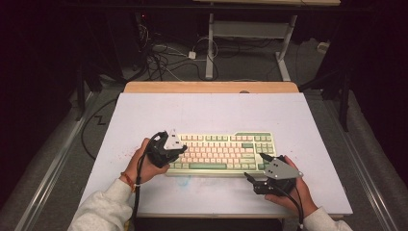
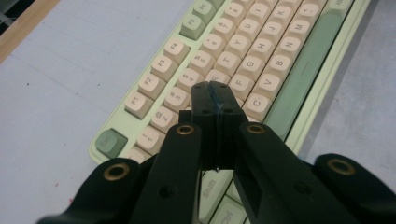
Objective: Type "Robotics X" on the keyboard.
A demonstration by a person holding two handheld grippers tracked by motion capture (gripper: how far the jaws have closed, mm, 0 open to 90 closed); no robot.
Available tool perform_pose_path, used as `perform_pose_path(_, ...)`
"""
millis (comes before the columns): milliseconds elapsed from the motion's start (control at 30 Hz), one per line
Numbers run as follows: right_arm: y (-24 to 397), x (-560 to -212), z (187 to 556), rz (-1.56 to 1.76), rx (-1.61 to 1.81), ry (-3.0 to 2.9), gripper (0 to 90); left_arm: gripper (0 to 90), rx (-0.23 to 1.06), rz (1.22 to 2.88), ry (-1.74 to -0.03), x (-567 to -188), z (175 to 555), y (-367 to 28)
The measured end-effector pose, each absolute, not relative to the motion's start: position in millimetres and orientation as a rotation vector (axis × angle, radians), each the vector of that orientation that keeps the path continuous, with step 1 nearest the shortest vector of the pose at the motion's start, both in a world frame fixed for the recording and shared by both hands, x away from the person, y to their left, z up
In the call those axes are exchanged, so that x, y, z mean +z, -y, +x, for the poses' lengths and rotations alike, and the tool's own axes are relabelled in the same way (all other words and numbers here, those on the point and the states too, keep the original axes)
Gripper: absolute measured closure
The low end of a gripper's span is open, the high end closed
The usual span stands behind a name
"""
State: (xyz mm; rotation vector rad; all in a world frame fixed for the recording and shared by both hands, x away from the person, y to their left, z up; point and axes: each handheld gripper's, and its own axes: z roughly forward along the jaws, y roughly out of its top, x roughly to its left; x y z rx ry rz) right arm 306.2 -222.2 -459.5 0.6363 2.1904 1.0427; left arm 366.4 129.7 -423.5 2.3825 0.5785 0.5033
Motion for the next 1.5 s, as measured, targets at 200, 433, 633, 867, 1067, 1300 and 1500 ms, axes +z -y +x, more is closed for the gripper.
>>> perform_pose_path(200,220.1,-460.6,306.6,0.632,1.038,-2.201,20.4,88.0,0.489,2.394,-0.568,-425.6,373.2,-118.7)
perform_pose_path(433,220.1,-461.6,306.7,0.620,1.024,-2.207,20.4,88.0,0.479,2.412,-0.547,-428.8,380.7,-104.2)
perform_pose_path(633,217.7,-462.0,308.6,0.615,1.022,-2.212,20.4,87.9,0.467,2.436,-0.530,-435.0,387.8,-90.8)
perform_pose_path(867,219.4,-463.7,307.8,0.620,1.015,-2.213,21.0,87.9,0.458,2.458,-0.520,-440.6,395.8,-79.0)
perform_pose_path(1067,222.9,-463.2,308.7,0.634,1.017,-2.206,21.0,87.9,0.446,2.475,-0.507,-444.5,402.2,-69.0)
perform_pose_path(1300,222.5,-464.7,309.2,0.629,1.010,-2.216,21.0,87.7,0.444,2.479,-0.512,-446.7,405.0,-68.4)
perform_pose_path(1500,223.2,-464.2,309.5,0.629,1.007,-2.213,21.0,87.2,0.444,2.479,-0.513,-447.9,406.0,-67.9)
